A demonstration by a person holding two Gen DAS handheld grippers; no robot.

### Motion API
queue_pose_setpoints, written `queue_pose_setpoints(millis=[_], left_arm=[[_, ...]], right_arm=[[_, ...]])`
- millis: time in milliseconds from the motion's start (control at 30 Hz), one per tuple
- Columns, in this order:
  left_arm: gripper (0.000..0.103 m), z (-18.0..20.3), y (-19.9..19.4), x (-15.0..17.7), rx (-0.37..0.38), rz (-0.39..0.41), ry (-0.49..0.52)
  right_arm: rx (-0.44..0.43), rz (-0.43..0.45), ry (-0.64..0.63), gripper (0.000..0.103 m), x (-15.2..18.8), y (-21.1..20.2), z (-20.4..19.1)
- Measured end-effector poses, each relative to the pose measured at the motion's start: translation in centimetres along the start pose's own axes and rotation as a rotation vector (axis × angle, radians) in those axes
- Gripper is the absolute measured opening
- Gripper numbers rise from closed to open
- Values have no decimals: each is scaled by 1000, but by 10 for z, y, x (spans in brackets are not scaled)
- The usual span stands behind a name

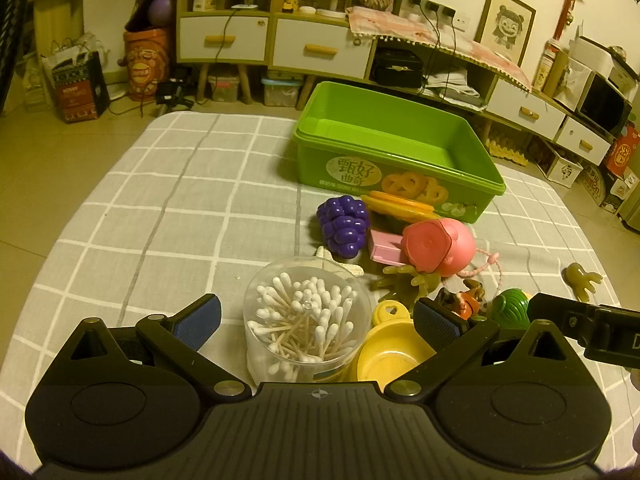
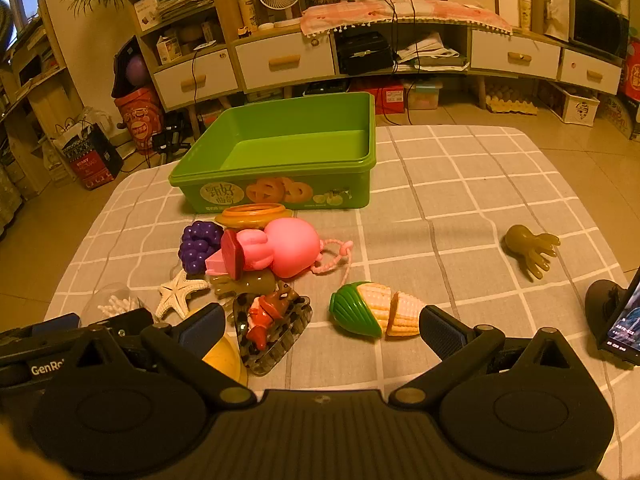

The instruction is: Organize rigid objects

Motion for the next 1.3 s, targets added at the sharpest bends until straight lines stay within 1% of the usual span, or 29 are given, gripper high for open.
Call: queue_pose_setpoints(millis=[1133, 1200, 1233, 1300], left_arm=[[101, 0, 2, -1, 1, 0, 5], [101, -10, -11, 0, 6, 6, 8], [101, -1, -3, -3, 7, 14, 10], [101, 0, -1, -3, 4, 26, 16]], right_arm=[[5, -4, -4, 82, 1, 2, -1], [8, -1, -5, 82, 2, 3, -1], [10, 1, -6, 82, 2, 3, -1], [12, 4, -6, 82, 3, 3, 0]])
Point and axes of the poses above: each gripper's, at about its wrist camera, not at the fingertips, and y roughly the way its jaws point, z to its right, x to its underside, the point moved 3 cm from there along y, roughly the way its jaws point, and after that the axes turned 13 degrees about -x, right-handed, at the moved point
